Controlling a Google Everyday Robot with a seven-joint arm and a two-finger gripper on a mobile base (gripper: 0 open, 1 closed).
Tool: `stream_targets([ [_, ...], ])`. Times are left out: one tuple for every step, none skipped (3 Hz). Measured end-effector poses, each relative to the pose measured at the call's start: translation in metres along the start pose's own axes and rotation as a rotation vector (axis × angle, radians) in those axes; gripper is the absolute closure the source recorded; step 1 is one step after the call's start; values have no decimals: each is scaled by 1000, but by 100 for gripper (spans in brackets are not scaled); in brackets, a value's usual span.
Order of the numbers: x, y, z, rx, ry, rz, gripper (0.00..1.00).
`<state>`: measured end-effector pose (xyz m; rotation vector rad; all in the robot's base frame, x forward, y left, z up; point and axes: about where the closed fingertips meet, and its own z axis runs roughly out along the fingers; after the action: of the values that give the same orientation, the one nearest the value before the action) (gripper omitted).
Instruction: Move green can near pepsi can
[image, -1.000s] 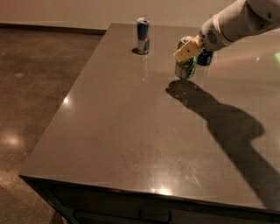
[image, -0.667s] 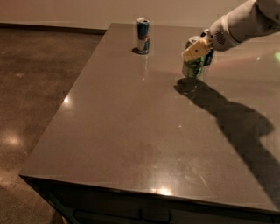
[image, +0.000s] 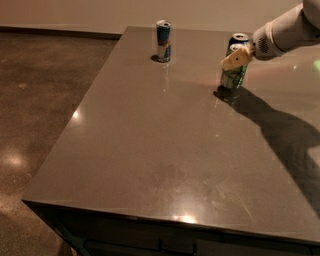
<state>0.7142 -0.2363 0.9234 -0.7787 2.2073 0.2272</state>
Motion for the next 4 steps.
stream_targets([
  [6,-13,4,17,2,20,56],
  [12,-21,6,22,6,35,33],
  [20,-25,9,15,12,50,10],
  [20,-24,12,11,14,50,0],
])
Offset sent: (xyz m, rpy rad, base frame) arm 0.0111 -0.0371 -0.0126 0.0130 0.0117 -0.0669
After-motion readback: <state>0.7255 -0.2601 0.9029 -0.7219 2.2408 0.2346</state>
